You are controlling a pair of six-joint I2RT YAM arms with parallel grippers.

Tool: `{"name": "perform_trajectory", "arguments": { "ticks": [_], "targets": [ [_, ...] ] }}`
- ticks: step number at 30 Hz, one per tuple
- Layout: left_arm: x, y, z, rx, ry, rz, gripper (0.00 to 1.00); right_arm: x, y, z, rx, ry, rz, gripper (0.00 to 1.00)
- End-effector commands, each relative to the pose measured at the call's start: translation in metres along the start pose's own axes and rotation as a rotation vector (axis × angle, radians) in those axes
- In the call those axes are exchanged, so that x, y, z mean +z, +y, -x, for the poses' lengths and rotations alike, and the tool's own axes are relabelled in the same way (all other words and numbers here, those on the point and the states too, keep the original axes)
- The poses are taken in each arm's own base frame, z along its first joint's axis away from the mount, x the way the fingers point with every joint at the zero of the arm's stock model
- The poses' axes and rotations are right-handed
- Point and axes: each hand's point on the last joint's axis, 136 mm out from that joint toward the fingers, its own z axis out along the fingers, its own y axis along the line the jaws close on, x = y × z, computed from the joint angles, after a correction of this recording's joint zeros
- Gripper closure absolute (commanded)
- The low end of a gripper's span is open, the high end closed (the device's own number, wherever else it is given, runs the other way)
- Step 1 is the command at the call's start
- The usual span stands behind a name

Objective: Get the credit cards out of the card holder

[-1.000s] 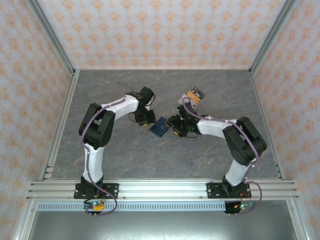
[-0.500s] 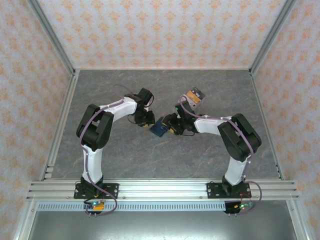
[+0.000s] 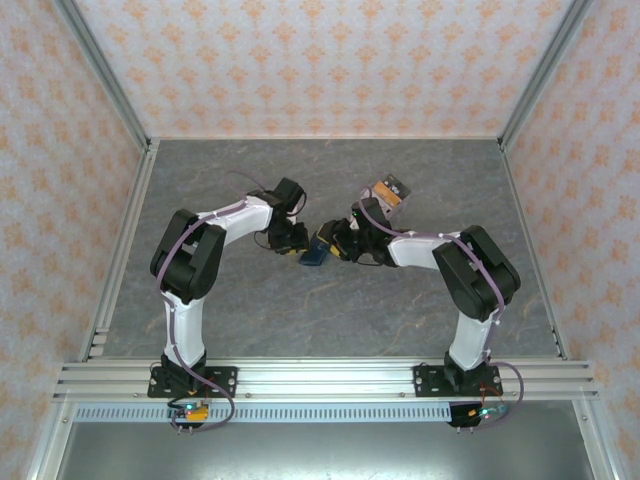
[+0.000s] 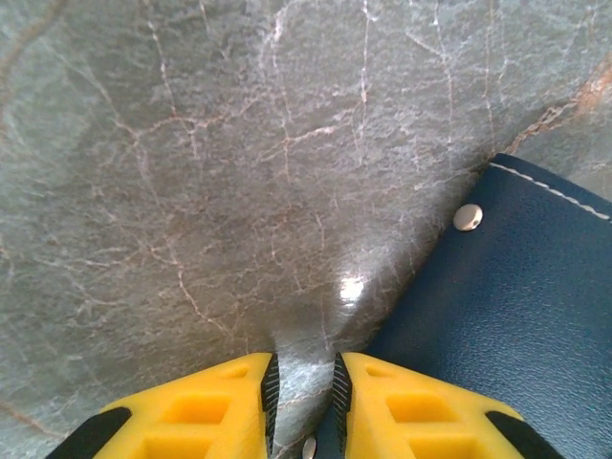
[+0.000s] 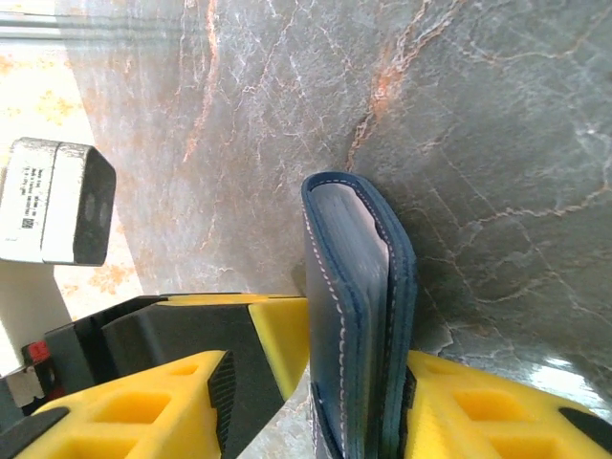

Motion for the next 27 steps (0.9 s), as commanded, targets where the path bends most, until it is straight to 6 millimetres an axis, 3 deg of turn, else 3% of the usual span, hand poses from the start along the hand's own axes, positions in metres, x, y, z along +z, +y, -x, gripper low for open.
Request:
{"name": "perform_trajectory", "arguments": {
  "ticks": [1,8,14,18,27],
  "targets": [
    [-0.008,-0.015,-0.016,-0.006,0.041,-0.064,0.74,0.001,0.023,-0.006,-0.033,0.033,0.101,0.53],
    [-0.01,-0.018,-0.014,-0.008,0.033,-0.071,0.74,0.007,0.017,-0.008,-0.049,0.046,0.047,0.61],
    [-0.027,-0.017,-0.002,-0.024,-0.02,-0.065,0.73,0.003,0.006,-0.008,-0.095,0.043,-0.087,0.77],
    [-0.053,-0.006,0.013,-0.056,-0.104,-0.051,0.67,-0.021,0.003,-0.001,-0.169,-0.009,-0.205,0.83],
    [-0.109,0.045,0.03,-0.145,-0.285,0.053,0.39,-0.112,-0.013,0.015,-0.368,-0.104,-0.608,0.83]
  ]
}}
